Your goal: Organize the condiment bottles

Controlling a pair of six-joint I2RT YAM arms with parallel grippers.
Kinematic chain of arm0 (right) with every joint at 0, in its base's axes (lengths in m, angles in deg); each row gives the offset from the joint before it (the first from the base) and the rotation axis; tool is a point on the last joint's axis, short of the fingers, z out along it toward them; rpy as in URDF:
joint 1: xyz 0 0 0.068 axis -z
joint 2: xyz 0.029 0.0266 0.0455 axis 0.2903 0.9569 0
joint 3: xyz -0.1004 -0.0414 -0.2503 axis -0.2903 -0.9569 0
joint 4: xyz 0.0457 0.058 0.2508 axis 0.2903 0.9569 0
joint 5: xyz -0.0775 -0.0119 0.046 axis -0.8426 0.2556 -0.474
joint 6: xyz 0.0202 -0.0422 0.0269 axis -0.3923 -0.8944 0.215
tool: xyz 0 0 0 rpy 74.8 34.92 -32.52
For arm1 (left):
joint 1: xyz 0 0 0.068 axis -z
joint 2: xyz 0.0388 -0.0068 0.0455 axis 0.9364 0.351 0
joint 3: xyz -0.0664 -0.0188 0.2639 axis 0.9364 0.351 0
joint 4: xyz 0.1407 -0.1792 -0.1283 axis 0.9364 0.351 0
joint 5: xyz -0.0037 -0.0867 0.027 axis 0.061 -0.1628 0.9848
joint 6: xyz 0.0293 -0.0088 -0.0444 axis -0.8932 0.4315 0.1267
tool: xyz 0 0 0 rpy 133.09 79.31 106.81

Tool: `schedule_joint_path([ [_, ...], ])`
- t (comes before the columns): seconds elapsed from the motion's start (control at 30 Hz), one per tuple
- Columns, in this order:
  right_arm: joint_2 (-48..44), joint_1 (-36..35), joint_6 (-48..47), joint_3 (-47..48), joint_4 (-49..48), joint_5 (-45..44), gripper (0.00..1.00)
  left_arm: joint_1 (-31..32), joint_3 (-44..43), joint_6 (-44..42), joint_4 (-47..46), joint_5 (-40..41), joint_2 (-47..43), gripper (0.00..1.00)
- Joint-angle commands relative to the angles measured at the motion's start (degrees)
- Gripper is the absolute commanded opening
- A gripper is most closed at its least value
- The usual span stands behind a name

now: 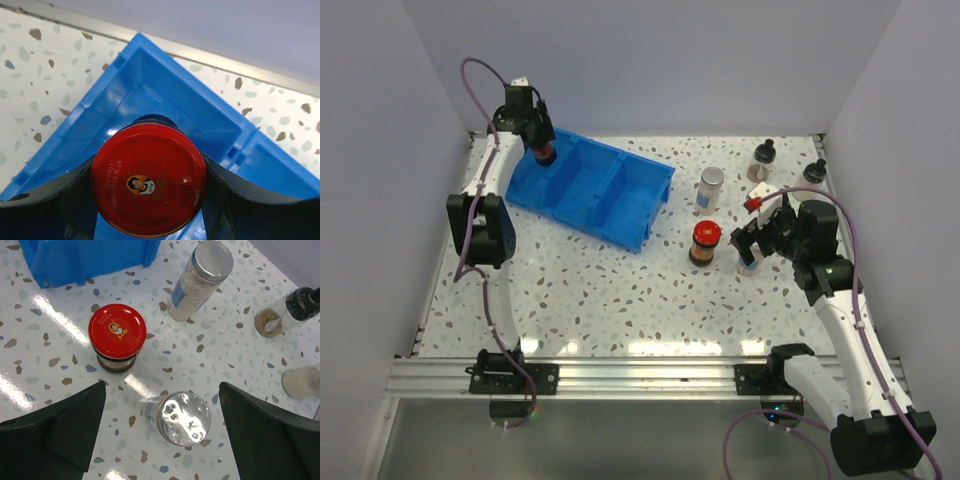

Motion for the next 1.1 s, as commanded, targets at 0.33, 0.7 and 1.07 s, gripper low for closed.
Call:
schedule_joint_path([
  [0.33,1.04,-0.09,-1.21,-0.13,-0.54,0.70,0.99,-0.46,0.11,-2.02,-5.89,-0.03,3.19,0.72],
  [0.7,1.22,-0.09,-1.56,-0.22,-0.54,0.70,0.99,-0.29,1.51,-3.86,-7.21,0.15,-6.74,0.98],
  [1.07,3.06,0.09,0.02,0.22,-1.06,-1.58,0.99,14.55,36.47,-10.46,-19.58,-12.63,-37.75,1.00],
])
